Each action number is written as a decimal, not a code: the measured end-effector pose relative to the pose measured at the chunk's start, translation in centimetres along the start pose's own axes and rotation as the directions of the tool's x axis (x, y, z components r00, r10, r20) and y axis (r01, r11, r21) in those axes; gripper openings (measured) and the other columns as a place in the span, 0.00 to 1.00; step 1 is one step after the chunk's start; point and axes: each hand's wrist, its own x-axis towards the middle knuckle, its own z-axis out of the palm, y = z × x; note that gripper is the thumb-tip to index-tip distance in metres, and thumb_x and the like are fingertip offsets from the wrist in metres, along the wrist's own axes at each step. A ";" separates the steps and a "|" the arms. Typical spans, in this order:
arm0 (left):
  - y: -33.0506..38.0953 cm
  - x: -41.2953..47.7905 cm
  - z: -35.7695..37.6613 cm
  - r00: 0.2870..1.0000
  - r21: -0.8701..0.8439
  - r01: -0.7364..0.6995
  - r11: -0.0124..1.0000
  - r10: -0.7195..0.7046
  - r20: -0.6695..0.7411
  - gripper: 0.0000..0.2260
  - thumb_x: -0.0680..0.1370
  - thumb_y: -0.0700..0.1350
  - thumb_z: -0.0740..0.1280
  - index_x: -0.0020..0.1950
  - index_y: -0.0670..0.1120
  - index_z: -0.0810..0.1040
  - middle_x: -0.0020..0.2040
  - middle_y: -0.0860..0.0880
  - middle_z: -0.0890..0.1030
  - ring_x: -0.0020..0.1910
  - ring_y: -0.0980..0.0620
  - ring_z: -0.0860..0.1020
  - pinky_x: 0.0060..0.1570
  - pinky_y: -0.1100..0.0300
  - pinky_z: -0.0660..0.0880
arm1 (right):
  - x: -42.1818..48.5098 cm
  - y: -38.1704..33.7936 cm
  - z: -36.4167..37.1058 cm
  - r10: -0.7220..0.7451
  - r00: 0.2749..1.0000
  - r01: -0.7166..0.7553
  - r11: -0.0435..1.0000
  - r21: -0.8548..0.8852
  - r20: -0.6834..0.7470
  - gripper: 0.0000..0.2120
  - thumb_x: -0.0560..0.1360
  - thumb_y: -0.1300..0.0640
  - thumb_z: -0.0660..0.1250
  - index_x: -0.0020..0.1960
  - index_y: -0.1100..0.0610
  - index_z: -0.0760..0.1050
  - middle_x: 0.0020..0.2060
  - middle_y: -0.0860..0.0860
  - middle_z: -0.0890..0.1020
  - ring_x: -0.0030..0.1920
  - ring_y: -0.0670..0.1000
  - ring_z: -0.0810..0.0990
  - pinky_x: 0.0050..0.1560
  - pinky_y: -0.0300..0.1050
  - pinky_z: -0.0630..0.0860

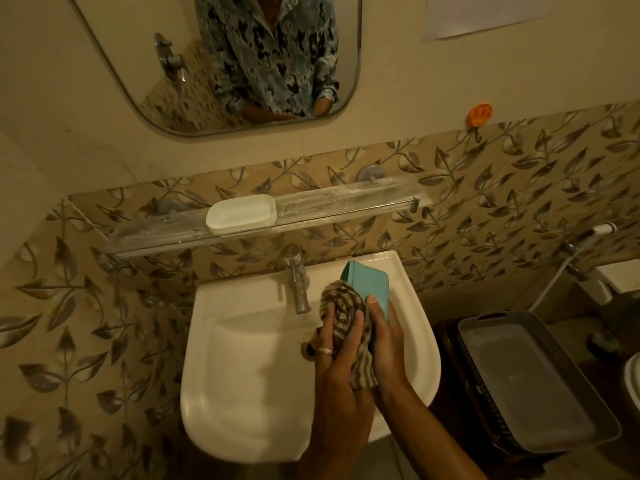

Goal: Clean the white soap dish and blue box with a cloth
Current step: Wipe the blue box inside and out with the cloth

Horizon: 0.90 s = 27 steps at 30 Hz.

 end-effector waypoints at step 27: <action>-2.1 4.5 -1.6 0.774 -0.388 0.632 0.670 -0.530 0.345 0.15 0.77 0.53 0.60 0.63 0.54 0.74 0.55 0.50 0.82 0.52 0.50 0.82 0.50 0.48 0.80 | -0.5 0.1 -1.3 -0.065 0.991 0.065 0.998 0.003 0.119 0.31 0.62 0.32 0.71 0.59 0.49 0.78 0.52 0.56 0.84 0.53 0.57 0.82 0.52 0.55 0.79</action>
